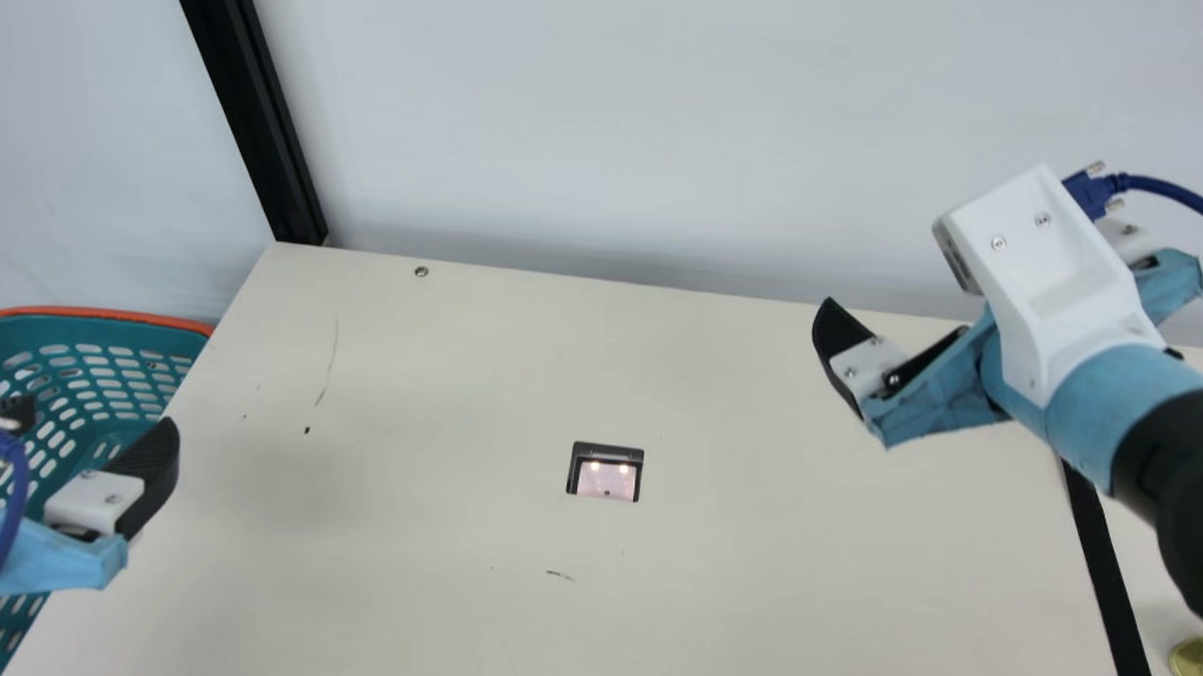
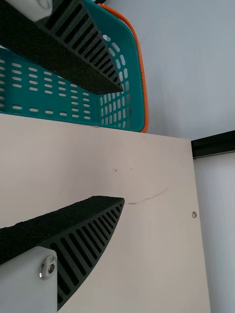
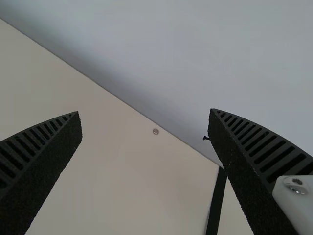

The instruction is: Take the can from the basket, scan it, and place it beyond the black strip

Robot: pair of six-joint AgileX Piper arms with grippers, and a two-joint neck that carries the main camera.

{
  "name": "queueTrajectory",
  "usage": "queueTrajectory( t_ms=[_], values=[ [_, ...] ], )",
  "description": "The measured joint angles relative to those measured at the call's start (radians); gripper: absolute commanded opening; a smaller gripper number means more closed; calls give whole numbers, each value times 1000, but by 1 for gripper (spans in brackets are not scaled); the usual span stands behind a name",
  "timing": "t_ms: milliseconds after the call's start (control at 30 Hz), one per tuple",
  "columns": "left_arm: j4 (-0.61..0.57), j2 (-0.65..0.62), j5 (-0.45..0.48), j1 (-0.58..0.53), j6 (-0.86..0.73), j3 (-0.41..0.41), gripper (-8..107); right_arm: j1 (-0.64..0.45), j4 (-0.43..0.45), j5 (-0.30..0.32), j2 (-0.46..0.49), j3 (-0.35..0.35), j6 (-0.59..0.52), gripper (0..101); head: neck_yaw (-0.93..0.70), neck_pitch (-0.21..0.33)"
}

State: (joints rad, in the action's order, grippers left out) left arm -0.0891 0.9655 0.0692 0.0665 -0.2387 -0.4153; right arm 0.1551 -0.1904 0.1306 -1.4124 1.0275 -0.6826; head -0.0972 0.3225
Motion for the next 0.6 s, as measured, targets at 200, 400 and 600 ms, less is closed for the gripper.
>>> queueTrajectory(
  t_ms=[200, 400, 600],
  values=[
    [0, 0, 0, 0, 0, 0, 90, 4, -52, 9, 115, -110, -42, 101, 0, 0],
    [0, 0, 0, 0, 0, 0, 90, -14, -128, 43, 228, -203, -107, 101, 5, 0],
    [20, -7, -4, -2, 21, 2, 90, -39, -215, 79, 345, -286, -179, 101, 0, 0]
  ],
)
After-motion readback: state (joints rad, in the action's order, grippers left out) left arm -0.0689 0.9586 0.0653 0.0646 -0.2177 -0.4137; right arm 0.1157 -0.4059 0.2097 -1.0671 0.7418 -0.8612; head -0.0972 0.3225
